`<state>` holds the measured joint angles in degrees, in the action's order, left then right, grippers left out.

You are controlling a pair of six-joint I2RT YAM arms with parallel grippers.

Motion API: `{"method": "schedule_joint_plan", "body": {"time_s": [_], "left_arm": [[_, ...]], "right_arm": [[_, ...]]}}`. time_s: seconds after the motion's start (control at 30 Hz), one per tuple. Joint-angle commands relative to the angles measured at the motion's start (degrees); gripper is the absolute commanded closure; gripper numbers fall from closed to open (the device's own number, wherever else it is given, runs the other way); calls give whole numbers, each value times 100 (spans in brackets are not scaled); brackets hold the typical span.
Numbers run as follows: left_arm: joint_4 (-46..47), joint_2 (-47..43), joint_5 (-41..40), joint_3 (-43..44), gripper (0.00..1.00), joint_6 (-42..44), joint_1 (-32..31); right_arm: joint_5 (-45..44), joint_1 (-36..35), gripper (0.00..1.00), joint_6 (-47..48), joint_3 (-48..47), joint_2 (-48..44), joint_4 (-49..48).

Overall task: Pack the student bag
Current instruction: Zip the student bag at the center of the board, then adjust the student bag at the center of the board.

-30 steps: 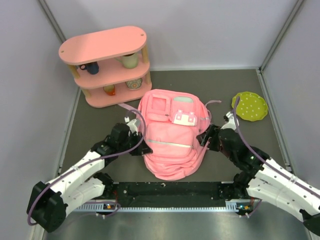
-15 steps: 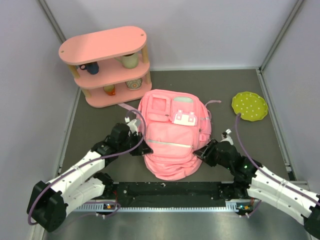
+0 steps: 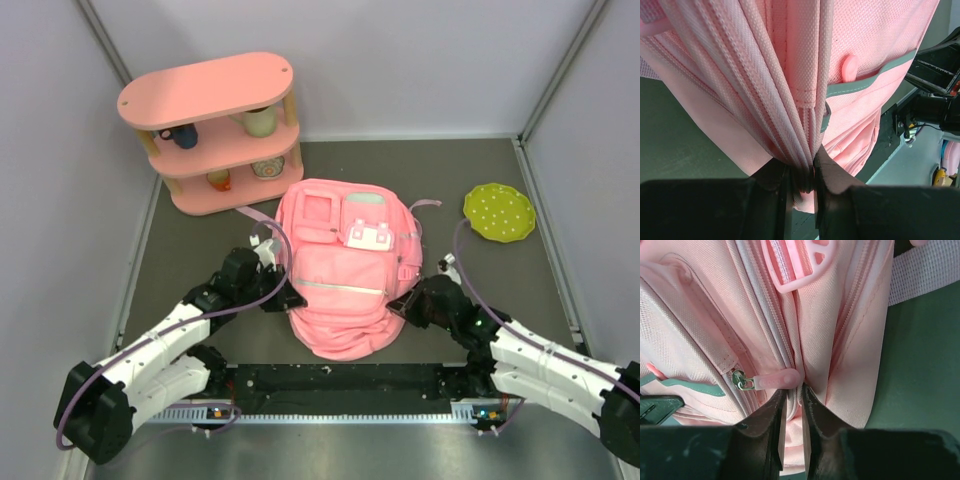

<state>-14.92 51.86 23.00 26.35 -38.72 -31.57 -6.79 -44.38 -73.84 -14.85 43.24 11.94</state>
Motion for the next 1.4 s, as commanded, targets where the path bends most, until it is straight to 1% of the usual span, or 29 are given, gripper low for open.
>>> {"method": "schedule_joint_plan", "body": {"time_s": [0.0, 0.03, 0.17, 0.27, 0.37, 0.4, 0.47, 0.5, 0.53, 0.57, 0.6, 0.63, 0.67, 0.7, 0.73, 0.77, 0.83, 0.9, 0.93, 0.97, 1.03, 1.07, 1.17, 1.2, 1.27, 1.3, 1.33, 1.37], "left_arm": [[182, -88, 257, -86, 91, 145, -33], [173, -88, 275, -86, 93, 171, -33], [129, -44, 336, -68, 95, 286, -33], [164, 35, 467, -42, 97, 338, -33], [313, 158, 670, 10, 96, 348, -59], [384, 184, 731, 19, 94, 313, -86], [341, 237, 627, 150, 90, 260, -244], [297, 255, 531, 212, 84, 260, -279], [270, 246, 495, 265, 80, 260, -340], [279, 237, 486, 318, 75, 190, -376], [366, 220, 460, 336, 58, 120, -411], [410, 202, 407, 345, 50, 41, -498], [419, 202, 337, 362, 45, -117, -560], [359, 202, 249, 371, 40, -197, -613], [332, 185, 74, 380, 3, -276, -726], [297, 115, -32, 380, 1, -398, -771], [61, -61, -304, 380, 1, -496, -859], [-308, -534, -936, 441, 1, -549, -859], [-789, -728, -1251, 511, 1, -540, -859], [-1002, -1051, -1820, 651, 1, -497, -859], [-1249, -1509, -2491, 731, 1, -461, -851], [-1433, -1634, -2964, 836, 2, -365, -851], [-1453, -1767, -3529, 1020, 2, -76, -798], [-1366, -1697, -3670, 1056, 2, 30, -746], [-1138, -1259, -3549, 1170, 2, 311, -491], [-962, -1057, -3140, 1232, 1, 338, -351], [-865, -637, -2909, 1354, 1, 365, -19], [-777, -441, -2715, 1390, 1, 356, 132]], "right_arm": [[-402, 193, 86, 396, -395, -70, -474], [-463, 228, 86, 441, -430, -166, -422], [-806, 438, 84, 669, -571, -387, -114], [-789, 781, 82, 784, -642, -422, 18], [-833, 983, 76, 1029, -800, -440, 202], [-894, 1001, 69, 1230, -930, -448, 281], [-1156, 1054, 61, 1486, -1098, -466, 596], [-1228, 1089, 55, 1713, -1290, -501, 712], [-1255, 1124, 52, 1837, -1388, -510, 817], [-1142, 1212, 50, 1986, -1476, -527, 897], [-1028, 1256, 46, 2275, -1633, -519, 932], [-818, 1309, 44, 2391, -1705, -501, 959], [-728, 1335, 43, 2462, -1757, -466, 1002], [-649, 1405, 39, 2558, -1845, -431, 1064], [-492, 1441, 36, 2585, -1872, -344, 1090], [-429, 1467, 35, 2620, -1890, -299, 1117], [-254, 1546, 27, 2656, -1899, -151, 1205], [-96, 1616, 22, 2682, -1899, -45, 1223], [131, 1686, 21, 2717, -1899, 8, 1223], [212, 1722, 21, 2752, -1916, 139, 1231], [344, 1766, 20, 2884, -2004, 254, 1249], [362, 1775, 19, 2910, -2030, 385, 1258], [467, 1871, 19, 2981, -2188, 614, 1249], [511, 1898, 18, 3016, -2293, 780, 1249], [608, 1942, 18, 3051, -2469, 931, 1240], [643, 1959, 18, 3104, -2522, 1062, 1257], [652, 1968, 18, 3130, -2575, 1115, 1258], [652, 2003, 18, 3148, -2636, 1168, 1258]]}}
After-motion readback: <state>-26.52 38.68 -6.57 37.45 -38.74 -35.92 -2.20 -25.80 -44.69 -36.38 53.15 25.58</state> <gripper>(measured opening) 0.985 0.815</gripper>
